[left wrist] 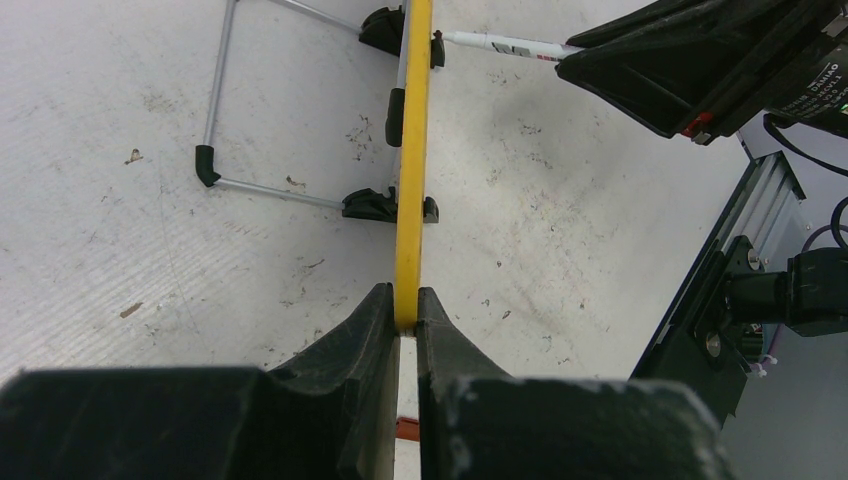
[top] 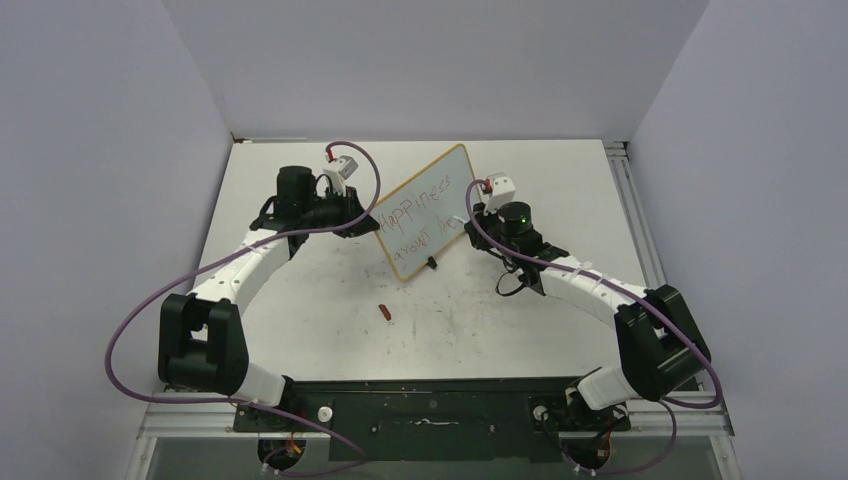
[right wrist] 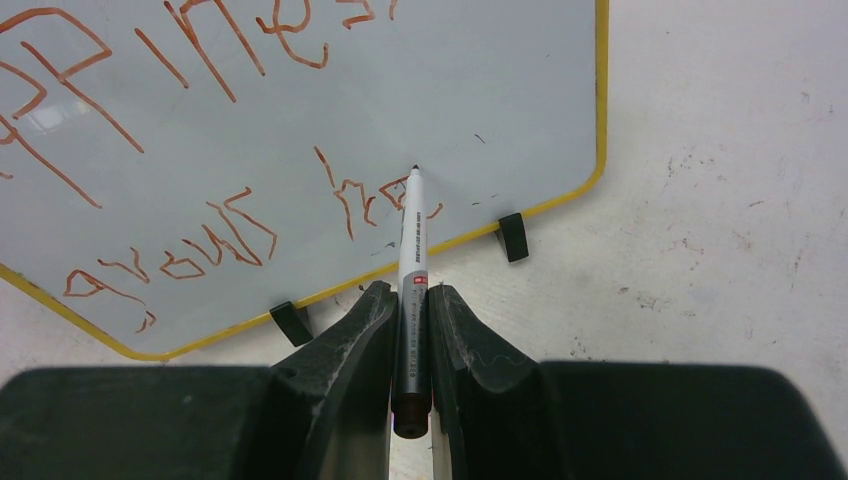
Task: Write a sentence on the whiteboard
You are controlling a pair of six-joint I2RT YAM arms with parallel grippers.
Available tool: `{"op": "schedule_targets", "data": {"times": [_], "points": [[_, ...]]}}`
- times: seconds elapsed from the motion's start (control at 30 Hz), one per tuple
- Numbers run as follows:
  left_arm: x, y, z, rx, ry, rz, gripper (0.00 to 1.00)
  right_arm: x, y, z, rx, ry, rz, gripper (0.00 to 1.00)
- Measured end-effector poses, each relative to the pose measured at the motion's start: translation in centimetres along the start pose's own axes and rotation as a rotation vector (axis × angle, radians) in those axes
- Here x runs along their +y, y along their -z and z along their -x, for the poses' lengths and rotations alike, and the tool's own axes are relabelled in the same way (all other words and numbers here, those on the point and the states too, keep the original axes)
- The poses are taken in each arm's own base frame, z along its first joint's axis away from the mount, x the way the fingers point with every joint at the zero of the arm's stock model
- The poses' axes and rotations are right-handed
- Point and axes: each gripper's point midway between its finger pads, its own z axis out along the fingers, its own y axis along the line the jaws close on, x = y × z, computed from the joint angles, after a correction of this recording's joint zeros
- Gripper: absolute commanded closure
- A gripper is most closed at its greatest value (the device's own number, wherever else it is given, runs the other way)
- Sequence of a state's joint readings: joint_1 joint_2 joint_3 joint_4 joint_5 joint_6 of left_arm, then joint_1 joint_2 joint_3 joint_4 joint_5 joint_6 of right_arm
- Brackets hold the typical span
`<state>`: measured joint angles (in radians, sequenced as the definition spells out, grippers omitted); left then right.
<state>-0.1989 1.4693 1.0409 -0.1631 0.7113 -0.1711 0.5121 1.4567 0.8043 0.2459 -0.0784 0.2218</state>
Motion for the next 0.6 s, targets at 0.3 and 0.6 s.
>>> {"op": "schedule_targets", "data": {"times": [0.3,0.6], "points": [[0.00,0.00,0.00,0.000,0.000,0.000,1.00,0.02,-0.22,0.05,-0.006,-0.003,0.001,0.95],[0.01,0.00,-0.02,0.001,-0.002,0.000,1.00,0.00,-0.32,-0.03,-0.003,-0.003,0.000,0.95]]}}
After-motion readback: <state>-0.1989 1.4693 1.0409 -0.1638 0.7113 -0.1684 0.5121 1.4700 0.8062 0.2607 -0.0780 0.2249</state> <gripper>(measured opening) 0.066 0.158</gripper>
